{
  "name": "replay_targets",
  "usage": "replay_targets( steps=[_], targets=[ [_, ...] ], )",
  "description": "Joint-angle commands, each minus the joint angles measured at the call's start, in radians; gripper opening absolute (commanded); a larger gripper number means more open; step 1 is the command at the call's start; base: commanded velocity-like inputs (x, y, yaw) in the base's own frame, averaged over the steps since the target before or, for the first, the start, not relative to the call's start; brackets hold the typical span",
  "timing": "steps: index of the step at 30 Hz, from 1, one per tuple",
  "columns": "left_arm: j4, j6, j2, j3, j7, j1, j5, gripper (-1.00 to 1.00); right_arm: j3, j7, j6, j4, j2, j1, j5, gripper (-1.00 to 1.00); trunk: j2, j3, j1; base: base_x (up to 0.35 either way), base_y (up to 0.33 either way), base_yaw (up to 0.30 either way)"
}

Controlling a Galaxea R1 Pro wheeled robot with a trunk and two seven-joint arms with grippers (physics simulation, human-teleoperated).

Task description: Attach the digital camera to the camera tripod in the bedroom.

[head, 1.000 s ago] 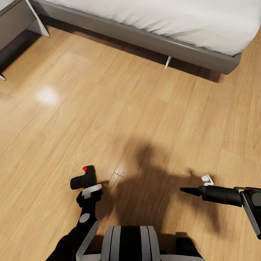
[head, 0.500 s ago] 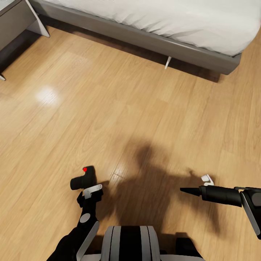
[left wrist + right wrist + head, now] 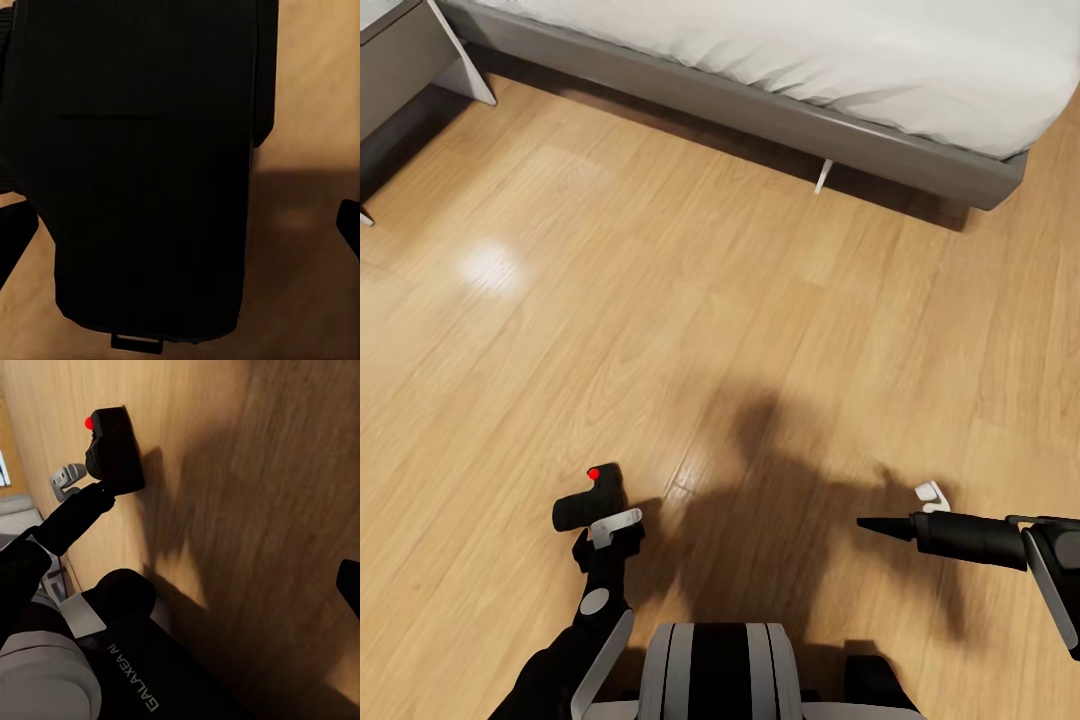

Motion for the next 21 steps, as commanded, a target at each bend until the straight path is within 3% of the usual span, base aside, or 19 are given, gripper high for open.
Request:
replay_targets(
  steps=[1, 9, 10, 21],
  targets=[
    [0.000, -0.008, 0.001, -0.003, 0.005, -0.001, 0.011, 1.00, 0.000, 0.000, 0.008, 0.000, 0.000, 0.000, -0.004, 1.00, 0.000, 0.000, 0.000, 0.001, 0.000, 0.000],
    [0.001, -0.009, 0.002, -0.001, 0.005, -0.001, 0.013, 1.00, 0.000, 0.000, 0.008, 0.000, 0.000, 0.000, -0.004, 1.00, 0.000, 0.000, 0.000, 0.000, 0.000, 0.000],
    [0.002, -0.010, 0.001, 0.000, 0.006, -0.001, 0.013, -1.00, 0.000, 0.000, 0.008, 0.000, 0.000, 0.000, -0.004, 1.00, 0.000, 0.000, 0.000, 0.000, 0.000, 0.000],
    [0.002, -0.010, 0.001, 0.001, 0.013, -0.001, 0.015, -1.00, 0.000, 0.000, 0.008, 0.000, 0.000, 0.000, -0.004, 1.00, 0.000, 0.000, 0.000, 0.000, 0.000, 0.000]
  ],
)
